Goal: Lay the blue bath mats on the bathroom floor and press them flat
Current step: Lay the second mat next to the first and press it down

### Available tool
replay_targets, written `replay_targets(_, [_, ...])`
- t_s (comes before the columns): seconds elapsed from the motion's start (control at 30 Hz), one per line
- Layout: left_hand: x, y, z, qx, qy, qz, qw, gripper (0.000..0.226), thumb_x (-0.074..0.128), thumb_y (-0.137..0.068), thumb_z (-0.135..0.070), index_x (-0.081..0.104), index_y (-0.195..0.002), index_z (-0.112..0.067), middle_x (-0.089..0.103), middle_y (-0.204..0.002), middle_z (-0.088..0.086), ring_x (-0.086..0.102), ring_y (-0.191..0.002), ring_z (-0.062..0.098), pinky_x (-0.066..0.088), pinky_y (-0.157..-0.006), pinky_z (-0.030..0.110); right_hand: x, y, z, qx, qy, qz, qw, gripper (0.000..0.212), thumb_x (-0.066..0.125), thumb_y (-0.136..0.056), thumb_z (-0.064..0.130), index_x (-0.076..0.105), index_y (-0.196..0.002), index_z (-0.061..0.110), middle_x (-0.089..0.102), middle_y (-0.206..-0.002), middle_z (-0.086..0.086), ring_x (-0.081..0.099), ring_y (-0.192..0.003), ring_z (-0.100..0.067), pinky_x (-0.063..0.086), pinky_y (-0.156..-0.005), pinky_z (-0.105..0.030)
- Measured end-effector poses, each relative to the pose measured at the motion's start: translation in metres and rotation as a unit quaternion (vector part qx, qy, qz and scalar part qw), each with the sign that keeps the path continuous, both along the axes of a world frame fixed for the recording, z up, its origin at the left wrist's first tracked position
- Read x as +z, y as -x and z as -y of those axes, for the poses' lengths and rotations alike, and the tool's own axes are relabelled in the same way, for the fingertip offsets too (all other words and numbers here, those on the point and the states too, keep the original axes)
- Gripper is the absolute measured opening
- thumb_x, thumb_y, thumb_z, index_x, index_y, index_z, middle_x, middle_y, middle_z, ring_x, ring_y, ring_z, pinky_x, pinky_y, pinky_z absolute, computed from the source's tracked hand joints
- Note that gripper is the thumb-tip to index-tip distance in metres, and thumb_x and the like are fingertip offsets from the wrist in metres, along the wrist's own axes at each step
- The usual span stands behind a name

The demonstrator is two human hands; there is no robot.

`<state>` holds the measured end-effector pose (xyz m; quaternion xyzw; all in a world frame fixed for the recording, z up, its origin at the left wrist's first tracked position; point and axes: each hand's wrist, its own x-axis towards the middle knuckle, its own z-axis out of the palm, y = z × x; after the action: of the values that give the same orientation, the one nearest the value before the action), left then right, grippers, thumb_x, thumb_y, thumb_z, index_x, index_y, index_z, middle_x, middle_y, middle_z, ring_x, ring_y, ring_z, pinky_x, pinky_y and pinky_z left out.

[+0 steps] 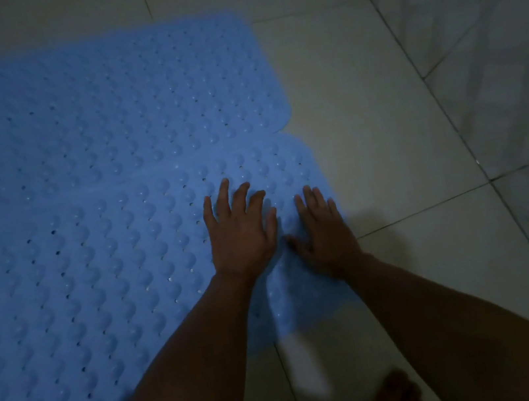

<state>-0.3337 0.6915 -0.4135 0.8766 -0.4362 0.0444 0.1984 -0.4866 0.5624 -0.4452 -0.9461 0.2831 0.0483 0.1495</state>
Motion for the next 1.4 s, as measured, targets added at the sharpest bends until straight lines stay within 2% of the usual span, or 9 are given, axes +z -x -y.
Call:
replay_targets(0.17, [-0.019,-0.002,0.005,0.003,-0.005,-0.038,0.999,0.046,0.039,-0.105,-0.047,0.065,-0.133,-0.022,0.056,-0.149,0.005,0.031,-0.153,0.032,0.024,-0.121,0.060,-0.013,-0.001,-0.009,-0.009,0.059,0.031,0.998,0.085,0.041,-0.100,0.061,0.014,-0.161,0.008,0.004,-0.170,-0.016,-0.001,-0.158,-0.030,0.011,-0.126,-0.054])
replay_targets(0.53, [-0.030,-0.011,0.007,0.010,0.018,-0.079,0.997,0.043,0.046,-0.103,-0.043,0.065,-0.133,-0.020,0.054,-0.150,0.006,0.028,-0.154,0.033,0.022,-0.122,0.060,-0.017,-0.001,-0.006,-0.009,0.045,0.019,0.999,0.088,0.039,-0.098,0.065,0.013,-0.162,0.010,0.004,-0.170,-0.013,-0.001,-0.158,-0.027,0.011,-0.125,-0.055])
replay_targets(0.73, [-0.018,-0.008,-0.012,0.005,-0.025,-0.068,0.997,0.048,0.039,-0.103,-0.048,0.065,-0.134,-0.021,0.054,-0.150,0.007,0.029,-0.153,0.035,0.021,-0.121,0.060,0.003,-0.007,0.002,-0.012,-0.043,-0.035,0.998,0.098,0.028,-0.091,0.079,0.008,-0.163,0.015,-0.003,-0.171,-0.007,-0.006,-0.158,-0.023,0.003,-0.127,-0.050])
replay_targets(0.8, [-0.011,-0.002,-0.013,0.006,-0.035,-0.065,0.997,0.049,0.037,-0.103,-0.049,0.064,-0.134,-0.021,0.054,-0.150,0.007,0.029,-0.153,0.035,0.021,-0.121,0.061,0.014,-0.014,0.011,-0.045,-0.107,-0.044,0.992,0.095,0.038,-0.091,0.077,0.019,-0.161,0.016,0.005,-0.171,-0.006,0.002,-0.158,-0.021,0.008,-0.128,-0.047])
replay_targets(0.87, [-0.003,0.007,-0.014,0.004,-0.036,-0.060,0.998,0.048,0.039,-0.103,-0.048,0.064,-0.134,-0.021,0.055,-0.150,0.007,0.031,-0.152,0.036,0.022,-0.121,0.061,0.038,-0.024,0.024,-0.088,-0.161,-0.003,0.983,0.085,0.051,-0.088,0.074,0.046,-0.150,0.017,0.033,-0.163,-0.007,0.029,-0.152,-0.019,0.024,-0.124,-0.040])
replay_targets(0.97, [0.001,0.023,-0.013,-0.016,-0.048,-0.051,0.997,0.049,0.042,-0.102,-0.048,0.062,-0.136,-0.020,0.054,-0.150,0.009,0.032,-0.152,0.038,0.023,-0.120,0.062,0.072,-0.032,0.046,-0.111,-0.142,0.074,0.981,0.061,0.060,-0.089,0.066,0.067,-0.128,0.020,0.065,-0.136,-0.002,0.058,-0.128,-0.019,0.044,-0.108,-0.032])
replay_targets(1.07, [0.001,0.050,-0.003,-0.042,-0.077,-0.074,0.993,0.055,0.042,-0.099,-0.051,0.056,-0.143,-0.021,0.049,-0.155,0.010,0.029,-0.153,0.039,0.025,-0.119,0.064,0.084,-0.039,0.063,-0.118,-0.086,0.122,0.982,0.049,0.059,-0.092,0.059,0.070,-0.120,0.020,0.069,-0.126,-0.001,0.061,-0.121,-0.022,0.047,-0.103,-0.033])
replay_targets(1.2, [-0.023,0.090,0.007,-0.073,-0.127,-0.121,0.982,0.072,0.035,-0.099,-0.062,0.034,-0.159,-0.021,0.022,-0.170,0.011,0.009,-0.158,0.039,0.014,-0.123,0.064,0.073,-0.045,0.075,-0.126,-0.049,0.168,0.977,0.042,0.056,-0.093,0.054,0.072,-0.110,0.020,0.070,-0.115,0.000,0.063,-0.113,-0.023,0.050,-0.097,-0.034])
replay_targets(1.4, [-0.043,0.097,0.004,-0.085,-0.113,-0.072,0.987,0.077,0.037,-0.103,-0.063,0.025,-0.163,-0.017,0.010,-0.172,0.012,0.003,-0.159,0.039,0.011,-0.123,0.065,0.042,-0.042,0.081,-0.061,-0.013,0.225,0.972,0.030,0.056,-0.098,0.041,0.072,-0.097,0.016,0.071,-0.104,-0.003,0.065,-0.102,-0.028,0.052,-0.091,-0.040])
